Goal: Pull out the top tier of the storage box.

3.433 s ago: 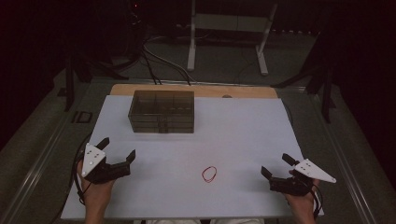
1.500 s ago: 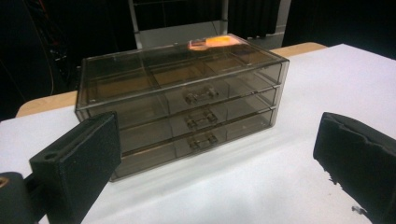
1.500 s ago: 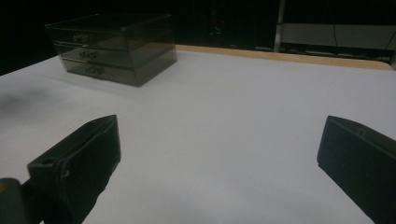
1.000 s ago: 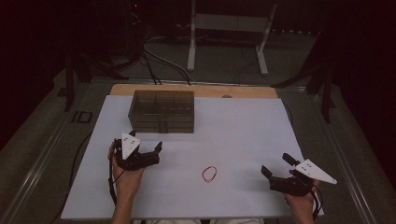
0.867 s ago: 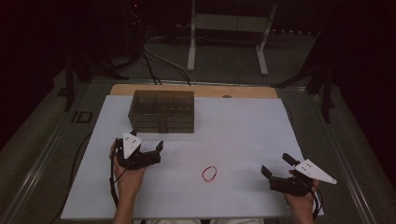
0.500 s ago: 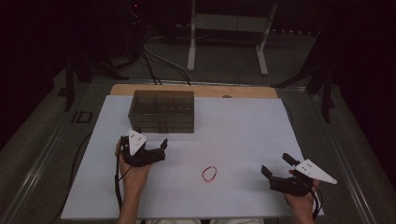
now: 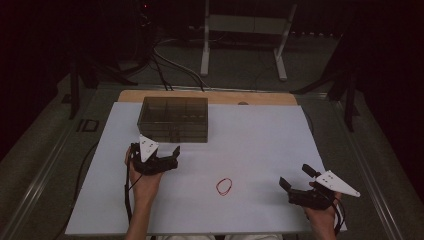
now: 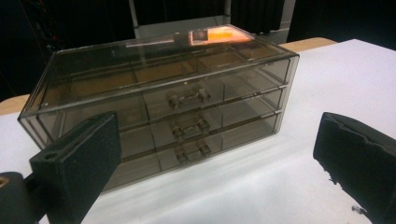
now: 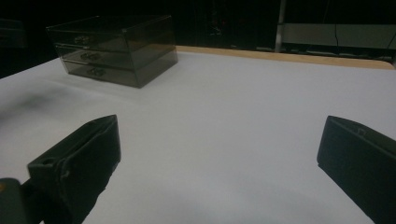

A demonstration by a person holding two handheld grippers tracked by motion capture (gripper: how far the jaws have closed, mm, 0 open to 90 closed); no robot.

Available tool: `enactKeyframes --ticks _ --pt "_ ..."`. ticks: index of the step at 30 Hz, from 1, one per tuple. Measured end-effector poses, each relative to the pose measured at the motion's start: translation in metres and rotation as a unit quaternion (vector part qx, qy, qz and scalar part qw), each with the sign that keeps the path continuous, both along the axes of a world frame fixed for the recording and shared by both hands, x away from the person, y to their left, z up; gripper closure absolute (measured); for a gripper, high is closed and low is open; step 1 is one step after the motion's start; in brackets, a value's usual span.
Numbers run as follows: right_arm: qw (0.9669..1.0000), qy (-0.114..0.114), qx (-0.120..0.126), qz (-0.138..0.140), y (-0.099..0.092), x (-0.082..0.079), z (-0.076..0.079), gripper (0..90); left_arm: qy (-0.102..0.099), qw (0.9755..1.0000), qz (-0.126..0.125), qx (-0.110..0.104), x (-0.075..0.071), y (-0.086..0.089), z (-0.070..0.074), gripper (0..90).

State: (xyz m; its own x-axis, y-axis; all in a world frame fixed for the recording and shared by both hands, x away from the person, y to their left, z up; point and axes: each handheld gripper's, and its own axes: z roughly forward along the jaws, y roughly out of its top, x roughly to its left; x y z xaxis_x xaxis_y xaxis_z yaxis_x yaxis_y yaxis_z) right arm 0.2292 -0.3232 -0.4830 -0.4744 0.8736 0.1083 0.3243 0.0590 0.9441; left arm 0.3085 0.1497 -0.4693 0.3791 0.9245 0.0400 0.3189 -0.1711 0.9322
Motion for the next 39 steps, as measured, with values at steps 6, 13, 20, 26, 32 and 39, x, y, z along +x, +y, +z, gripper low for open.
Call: enactKeyframes --ticks 6,13,20,26,32,39 --pt "1.0 0.0 -0.001 0.001 0.0 0.0 0.0 0.0 -0.003 1.0 -0.001 0.001 0.006 -0.004 0.003 2.5" --pt "1.0 0.001 0.0 0.0 0.0 0.0 0.0 0.0 -0.001 1.0 0.001 0.005 0.013 -0.008 0.002 2.6" --pt "1.0 0.001 -0.001 0.0 0.0 0.001 -0.001 0.0 0.001 1.0 0.004 0.004 0.02 -0.01 0.003 2.6" --pt "1.0 0.001 -0.001 -0.001 0.0 0.001 -0.001 0.0 0.003 0.9998 0.017 0.003 0.026 -0.011 0.003 2.6" --pt "1.0 0.001 -0.001 -0.002 0.0 0.001 0.0 0.0 0.006 0.9997 0.024 0.001 0.031 -0.011 0.0 2.6" --pt "1.0 0.001 -0.002 -0.002 0.0 0.001 -0.001 0.0 0.007 0.9995 0.031 -0.003 0.035 -0.012 -0.003 2.7"
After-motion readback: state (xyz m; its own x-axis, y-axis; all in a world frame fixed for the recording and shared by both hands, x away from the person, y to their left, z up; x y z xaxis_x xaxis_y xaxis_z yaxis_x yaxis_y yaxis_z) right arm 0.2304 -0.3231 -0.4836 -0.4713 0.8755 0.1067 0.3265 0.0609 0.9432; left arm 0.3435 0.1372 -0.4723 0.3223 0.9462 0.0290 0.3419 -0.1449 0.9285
